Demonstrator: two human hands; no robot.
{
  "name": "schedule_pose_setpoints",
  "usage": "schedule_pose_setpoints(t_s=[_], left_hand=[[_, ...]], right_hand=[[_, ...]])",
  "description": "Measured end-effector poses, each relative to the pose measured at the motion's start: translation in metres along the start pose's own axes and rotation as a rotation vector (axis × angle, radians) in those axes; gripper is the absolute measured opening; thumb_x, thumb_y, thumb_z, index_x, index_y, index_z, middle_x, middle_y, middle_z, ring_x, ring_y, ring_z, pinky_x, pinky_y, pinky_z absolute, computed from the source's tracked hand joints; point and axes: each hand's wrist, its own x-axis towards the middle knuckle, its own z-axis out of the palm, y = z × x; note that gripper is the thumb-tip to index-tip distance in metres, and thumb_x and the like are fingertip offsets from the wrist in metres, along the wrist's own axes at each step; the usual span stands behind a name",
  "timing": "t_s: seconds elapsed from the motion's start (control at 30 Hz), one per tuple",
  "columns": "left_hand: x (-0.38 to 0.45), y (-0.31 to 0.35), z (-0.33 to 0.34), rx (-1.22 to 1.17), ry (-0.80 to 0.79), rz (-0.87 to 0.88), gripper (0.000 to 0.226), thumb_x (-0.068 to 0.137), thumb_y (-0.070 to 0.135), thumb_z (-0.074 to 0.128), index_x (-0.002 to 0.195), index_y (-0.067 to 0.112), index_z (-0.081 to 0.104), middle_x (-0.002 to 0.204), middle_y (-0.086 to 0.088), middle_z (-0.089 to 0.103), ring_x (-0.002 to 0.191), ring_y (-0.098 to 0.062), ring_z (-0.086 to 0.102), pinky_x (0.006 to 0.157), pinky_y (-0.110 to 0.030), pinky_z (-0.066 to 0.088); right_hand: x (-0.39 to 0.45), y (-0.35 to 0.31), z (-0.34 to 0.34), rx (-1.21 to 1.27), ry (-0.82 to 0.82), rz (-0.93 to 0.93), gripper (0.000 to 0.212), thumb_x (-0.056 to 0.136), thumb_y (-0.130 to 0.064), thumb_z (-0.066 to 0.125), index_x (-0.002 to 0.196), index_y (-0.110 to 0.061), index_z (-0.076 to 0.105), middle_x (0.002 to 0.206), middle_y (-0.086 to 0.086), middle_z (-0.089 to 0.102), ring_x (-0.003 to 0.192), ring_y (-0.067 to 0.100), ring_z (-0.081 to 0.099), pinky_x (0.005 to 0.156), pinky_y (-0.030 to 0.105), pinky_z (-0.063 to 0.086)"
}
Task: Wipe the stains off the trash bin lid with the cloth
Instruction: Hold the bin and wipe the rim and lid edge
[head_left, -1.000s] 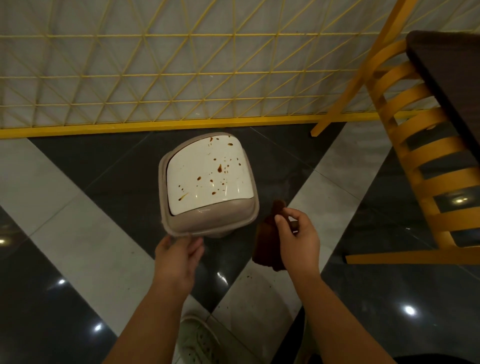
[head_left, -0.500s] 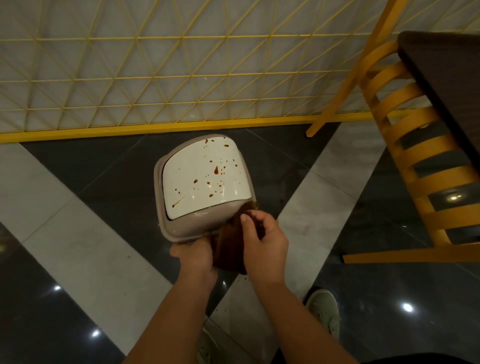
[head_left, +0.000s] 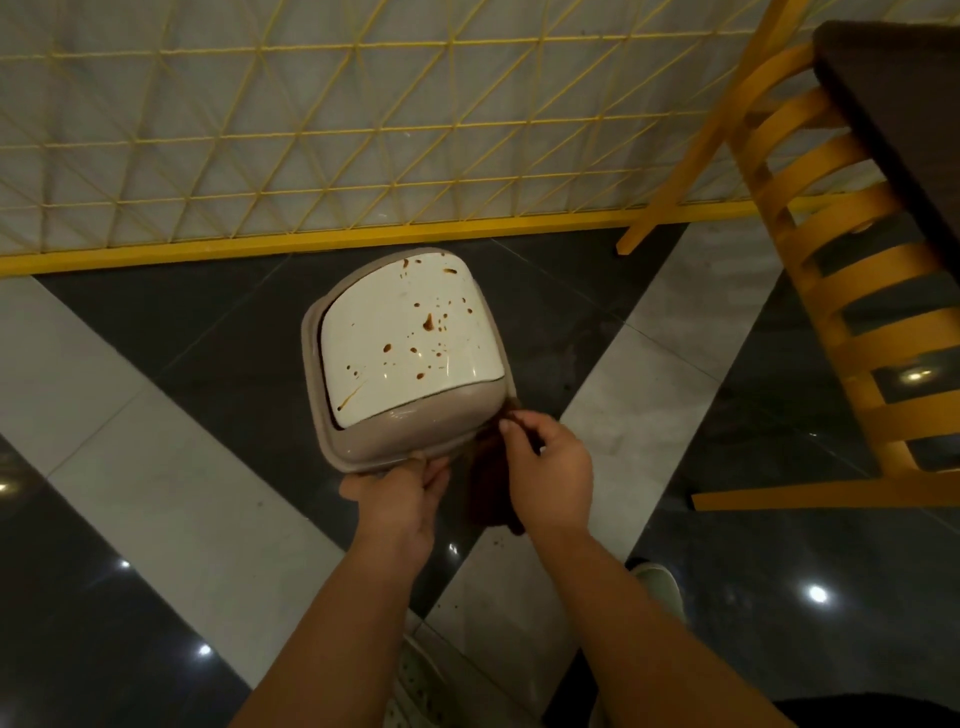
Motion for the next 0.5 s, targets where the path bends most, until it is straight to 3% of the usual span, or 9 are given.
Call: schedule_pose_setpoints(t_s=[0.07, 0.17, 0.37, 0.5], left_hand=[[0.001, 0.002, 0.0, 0.017, 0.017, -0.018, 0.056, 0.09, -0.01, 0.053, 0.138, 0.013, 0.038, 0.116, -0.021, 0.062, 0.093, -0.024, 0.068, 0.073, -0.033, 0.056], [0.006, 0.007, -0.005, 0.07, 0.056, 0.007, 0.058, 0.089, -0.009, 0.055, 0.139, 0.014, 0.036, 0.123, -0.02, 0.058, 0.097, -0.025, 0.066, 0.07, -0.032, 0.056], [-0.003, 0.016, -0.01, -0.057, 0.137, 0.037, 0.074, 0.089, -0.001, 0.06, 0.148, 0.023, 0.023, 0.12, -0.017, 0.059, 0.1, -0.023, 0.064, 0.098, -0.041, 0.048], [-0.016, -0.004, 0.009, 0.042, 0.026, -0.039, 0.051, 0.089, -0.007, 0.056, 0.136, 0.008, 0.045, 0.121, -0.018, 0.061, 0.106, -0.028, 0.063, 0.1, -0.042, 0.047]], right_hand=[[0.017, -0.006, -0.007, 0.059, 0.019, 0.081, 0.016, 0.092, -0.035, 0.056, 0.104, -0.032, 0.067, 0.089, -0.012, 0.062, 0.082, 0.007, 0.058, 0.072, 0.024, 0.048], [0.027, 0.0, -0.018, -0.045, -0.062, 0.145, 0.017, 0.093, -0.031, 0.055, 0.105, -0.028, 0.067, 0.091, -0.008, 0.063, 0.081, 0.01, 0.057, 0.072, 0.025, 0.044], [-0.006, 0.024, -0.023, 0.073, -0.124, 0.203, 0.008, 0.092, -0.032, 0.057, 0.096, -0.034, 0.063, 0.09, -0.01, 0.066, 0.087, 0.011, 0.062, 0.081, 0.029, 0.051], [-0.026, 0.022, -0.017, 0.166, -0.098, 0.175, 0.012, 0.092, -0.031, 0.058, 0.103, -0.033, 0.062, 0.094, -0.009, 0.067, 0.086, 0.01, 0.064, 0.078, 0.032, 0.056]])
